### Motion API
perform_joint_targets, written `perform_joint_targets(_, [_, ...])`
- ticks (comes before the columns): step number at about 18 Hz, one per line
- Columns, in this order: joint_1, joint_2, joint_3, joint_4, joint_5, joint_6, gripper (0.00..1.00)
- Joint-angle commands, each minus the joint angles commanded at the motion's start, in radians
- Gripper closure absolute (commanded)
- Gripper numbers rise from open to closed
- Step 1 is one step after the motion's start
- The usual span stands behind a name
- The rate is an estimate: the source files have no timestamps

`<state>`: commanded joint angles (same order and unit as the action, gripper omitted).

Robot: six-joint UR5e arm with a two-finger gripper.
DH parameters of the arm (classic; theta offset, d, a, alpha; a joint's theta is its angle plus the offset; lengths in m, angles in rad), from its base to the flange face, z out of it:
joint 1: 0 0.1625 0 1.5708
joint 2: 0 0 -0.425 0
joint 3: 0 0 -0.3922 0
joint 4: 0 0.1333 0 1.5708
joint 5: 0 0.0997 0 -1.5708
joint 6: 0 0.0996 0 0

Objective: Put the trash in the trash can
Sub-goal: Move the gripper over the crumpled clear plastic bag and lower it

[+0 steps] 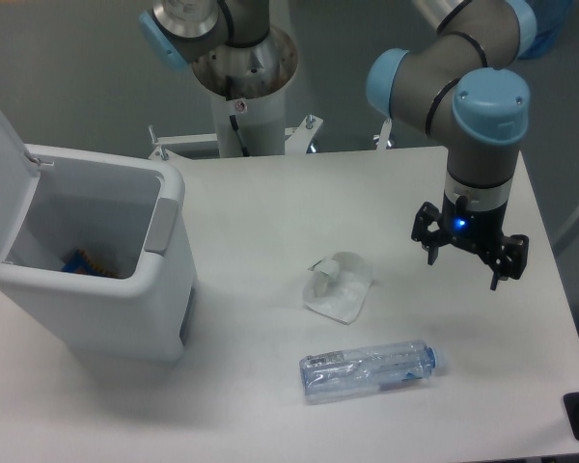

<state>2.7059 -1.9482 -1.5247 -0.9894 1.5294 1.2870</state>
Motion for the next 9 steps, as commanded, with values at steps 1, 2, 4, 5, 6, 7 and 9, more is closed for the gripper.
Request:
perform_joint_targets(1, [0.0,0.002,-0.002,0.002,0.002,0.0,0.0])
perform_joint_targets(2, [0.0,0.002,-0.008,0.0,0.0,0.0,0.0])
perform_joint_targets(4, [-0.002,0.009,-0.029,0.002,-0.002,-0.005,0.0])
perform_joint_targets(5, [-0.003,0.021,-0.067,0.014,-0.009,-0.029,0.0])
perform_joint_targets(6, [-0.003,0.046,-0.122,0.062,-0.015,-0.056,0.0])
perform_joint_targets(7, [-0.003,0.063,-0.187,0.13,-0.035,-0.07,0.0])
perform_joint_targets(9, [-0.005,0.103,-0.297,0.216,-0.083,-0.075,0.0])
